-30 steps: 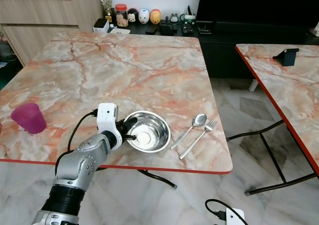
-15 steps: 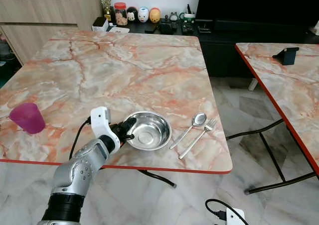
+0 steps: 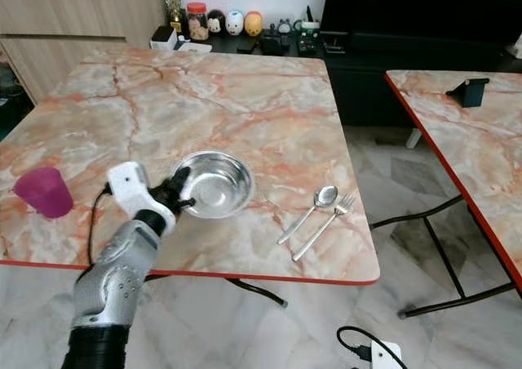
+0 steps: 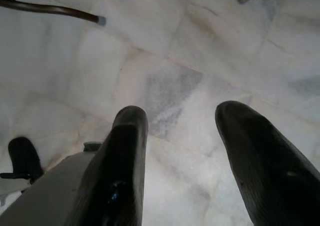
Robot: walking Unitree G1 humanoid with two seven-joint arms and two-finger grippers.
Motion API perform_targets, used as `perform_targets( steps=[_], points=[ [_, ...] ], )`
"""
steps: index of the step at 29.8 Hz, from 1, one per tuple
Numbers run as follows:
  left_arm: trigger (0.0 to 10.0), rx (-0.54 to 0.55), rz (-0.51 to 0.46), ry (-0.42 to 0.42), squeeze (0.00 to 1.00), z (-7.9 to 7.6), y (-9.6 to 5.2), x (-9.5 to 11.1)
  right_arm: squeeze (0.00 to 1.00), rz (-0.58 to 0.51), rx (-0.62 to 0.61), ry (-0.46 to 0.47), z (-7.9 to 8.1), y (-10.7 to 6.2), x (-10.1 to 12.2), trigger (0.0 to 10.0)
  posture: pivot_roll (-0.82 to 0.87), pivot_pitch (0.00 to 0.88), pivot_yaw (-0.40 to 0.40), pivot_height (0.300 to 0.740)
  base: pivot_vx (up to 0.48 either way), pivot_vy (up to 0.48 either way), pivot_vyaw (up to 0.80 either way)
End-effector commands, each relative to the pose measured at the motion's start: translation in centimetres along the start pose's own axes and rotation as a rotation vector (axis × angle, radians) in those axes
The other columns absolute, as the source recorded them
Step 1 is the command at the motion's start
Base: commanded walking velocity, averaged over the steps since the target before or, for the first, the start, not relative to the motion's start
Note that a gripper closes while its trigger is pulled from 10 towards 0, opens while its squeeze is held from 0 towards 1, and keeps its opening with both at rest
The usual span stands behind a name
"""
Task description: Setting the table
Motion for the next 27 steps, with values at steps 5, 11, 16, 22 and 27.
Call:
perform_targets(
  steps=[5, 11, 16, 22, 27],
  points=[
    [10.0, 0.010, -0.086, 0.025, 0.00, -0.2, -0.2, 1.7, 0.00, -0.010, -0.015, -0.005, -0.5, -0.1, 0.2, 10.0, 0.13, 0.000, -0.085, 0.740, 0.000, 0.000, 0.00],
    [10.0, 0.004, -0.121, 0.022, 0.00, -0.5, -0.2, 2.1, 0.00, -0.013, -0.017, -0.002, -0.6, -0.1, 0.2, 10.0, 0.13, 0.000, -0.086, 0.740, 0.000, 0.000, 0.00],
    [10.0, 0.005, -0.141, 0.037, 0.00, -0.7, -0.2, 2.3, 0.00, -0.012, -0.019, -0.002, -0.6, -0.1, 0.2, 10.0, 0.13, 0.000, -0.086, 0.740, 0.000, 0.000, 0.00],
    [10.0, -0.004, -0.159, 0.043, 0.00, -1.0, -0.1, 2.5, 0.00, -0.011, -0.026, 0.001, -0.6, -0.1, 0.1, 10.0, 0.12, 0.000, -0.083, 0.740, 0.000, -0.214, 0.00],
    [10.0, -0.007, -0.166, 0.048, 0.00, -1.0, 0.0, 2.6, 0.00, -0.012, -0.028, 0.004, -0.6, -0.1, 0.2, 10.0, 0.13, 0.000, -0.084, 0.740, 0.000, -0.327, 0.00]
  ],
)
Point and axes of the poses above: a point about 5 cm out from each wrist's last joint towards the gripper, its own y axis pointing out of the wrist towards the gripper, its own x axis along the axis of the wrist's last joint, z = x × y, the point moved 2 cm from there along y, pointing out of the wrist towards the gripper, and after that the axes turned 7 degrees about y, right-handed, at the moved point
